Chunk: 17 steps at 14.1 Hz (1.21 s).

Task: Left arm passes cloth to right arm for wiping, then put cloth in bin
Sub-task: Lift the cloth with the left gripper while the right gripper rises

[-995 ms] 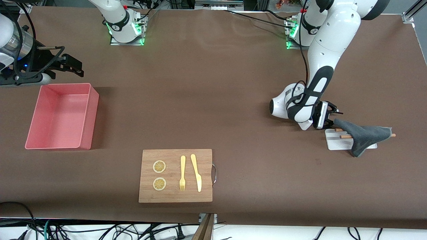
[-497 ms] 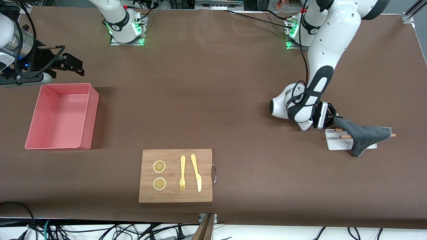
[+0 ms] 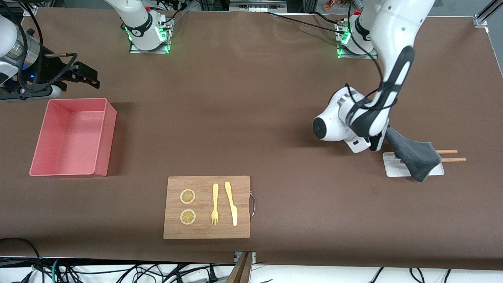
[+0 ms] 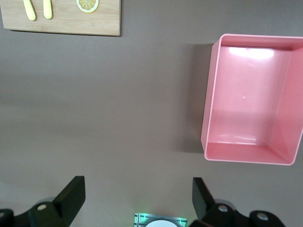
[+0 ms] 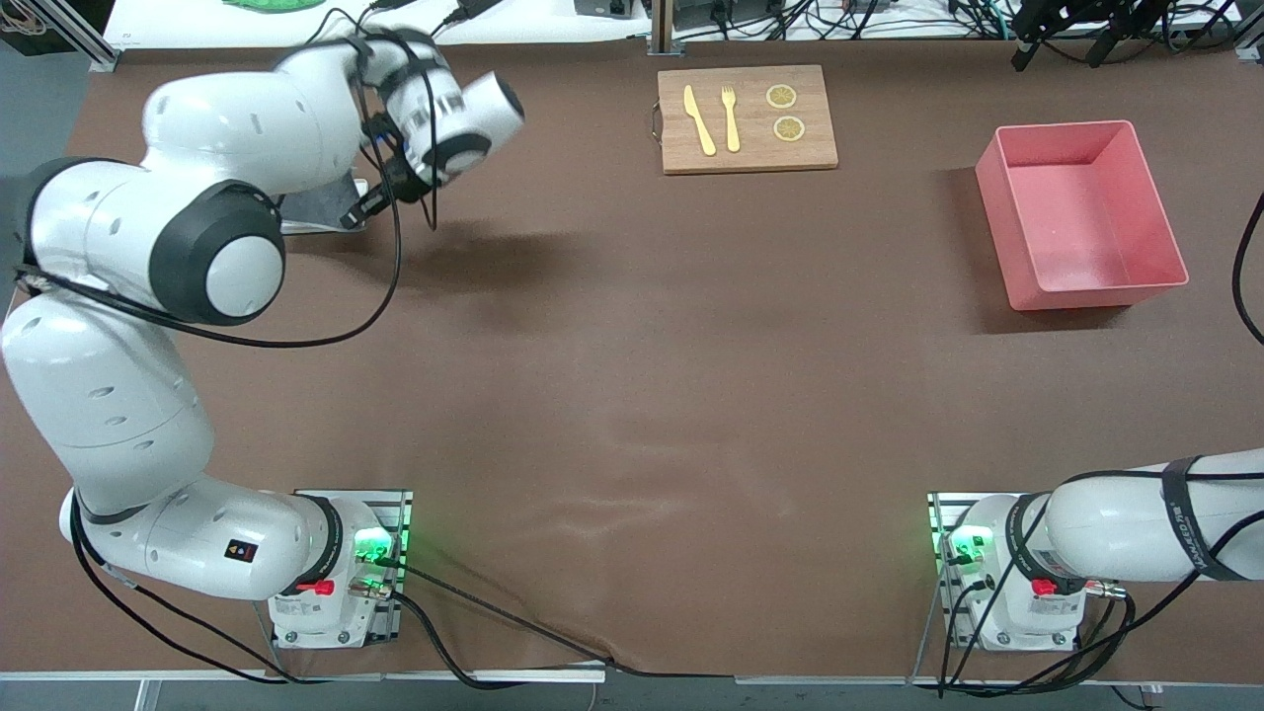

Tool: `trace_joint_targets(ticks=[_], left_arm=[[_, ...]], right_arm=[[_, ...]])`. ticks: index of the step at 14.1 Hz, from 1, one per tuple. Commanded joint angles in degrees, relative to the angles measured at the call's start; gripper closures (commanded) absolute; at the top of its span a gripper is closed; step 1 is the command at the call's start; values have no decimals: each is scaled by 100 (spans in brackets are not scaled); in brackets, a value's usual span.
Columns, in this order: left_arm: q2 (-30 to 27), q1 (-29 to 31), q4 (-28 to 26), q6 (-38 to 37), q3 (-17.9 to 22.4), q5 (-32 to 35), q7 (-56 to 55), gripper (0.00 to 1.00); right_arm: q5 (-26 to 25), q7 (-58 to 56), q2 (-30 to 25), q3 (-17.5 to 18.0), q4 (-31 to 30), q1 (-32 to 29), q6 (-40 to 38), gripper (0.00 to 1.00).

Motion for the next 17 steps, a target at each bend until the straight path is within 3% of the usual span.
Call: trace_joint_targets(ticks=[1,4,7,9,13,17], left_arm=[[-40,62,1231,-1019,26,-1043,1305,100],[-40,79,2321,-1926,26,-1614,2246,100],[-40,10,3236,-2647,17,-2212,2924,100],[-40,9,3729,-2781,8,-2765,3153,100],[-22,1,4425,-2361,17,-4583,3128,100],[-31,-26,4452,-1316,17,-6297,3128,100]], right_arm=[[79,0,-120,1,15,1,-281,0],[88,-87,-6,10,42,28,-282,0],[0,-70,309,10,111,457,-606,0],[-18,-61,390,19,191,598,-774,0],[0,-297,671,19,400,1011,-800,0],[131,-2297,741,45,569,1538,-346,0]])
